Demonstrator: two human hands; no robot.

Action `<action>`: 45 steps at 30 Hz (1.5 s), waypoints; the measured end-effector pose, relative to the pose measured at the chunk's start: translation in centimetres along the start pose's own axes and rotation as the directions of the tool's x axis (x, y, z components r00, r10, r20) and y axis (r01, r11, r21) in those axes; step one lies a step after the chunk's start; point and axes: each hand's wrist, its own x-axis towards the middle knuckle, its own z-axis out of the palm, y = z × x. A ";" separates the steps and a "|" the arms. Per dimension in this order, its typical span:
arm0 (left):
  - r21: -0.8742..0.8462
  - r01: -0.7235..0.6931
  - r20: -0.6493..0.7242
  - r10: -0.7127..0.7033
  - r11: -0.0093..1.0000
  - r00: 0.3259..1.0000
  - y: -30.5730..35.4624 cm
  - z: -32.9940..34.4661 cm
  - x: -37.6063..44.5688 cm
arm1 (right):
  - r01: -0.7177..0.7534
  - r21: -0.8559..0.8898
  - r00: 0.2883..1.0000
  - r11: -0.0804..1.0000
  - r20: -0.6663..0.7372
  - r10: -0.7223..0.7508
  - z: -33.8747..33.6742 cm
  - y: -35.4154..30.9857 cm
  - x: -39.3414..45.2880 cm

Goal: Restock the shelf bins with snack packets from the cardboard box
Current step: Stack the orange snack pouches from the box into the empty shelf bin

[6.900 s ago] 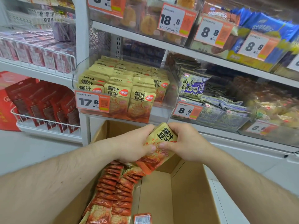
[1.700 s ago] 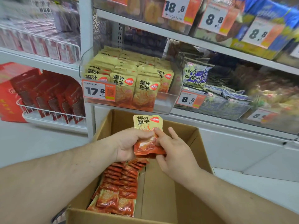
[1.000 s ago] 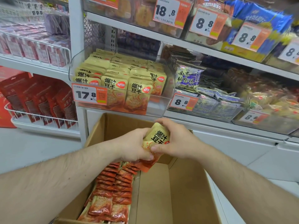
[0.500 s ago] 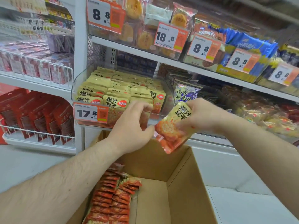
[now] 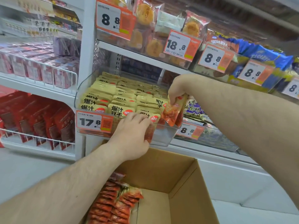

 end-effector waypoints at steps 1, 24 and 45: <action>0.001 -0.001 0.014 0.001 1.000 1.000 -0.2 0.2 0.1 | 0.004 -0.031 1.000 1.000 0.011 -0.004 0.1 -0.4 0.5; -0.002 -0.055 0.016 0.055 0.998 0.998 -1.4 2.1 -0.4 | 0.036 -0.585 0.837 0.810 -0.426 -0.344 9.1 0.5 7.1; -0.086 -0.123 -0.113 0.113 0.989 0.987 -1.3 2.0 -0.6 | -0.102 -0.345 0.835 0.933 -0.540 -0.109 9.5 0.3 5.7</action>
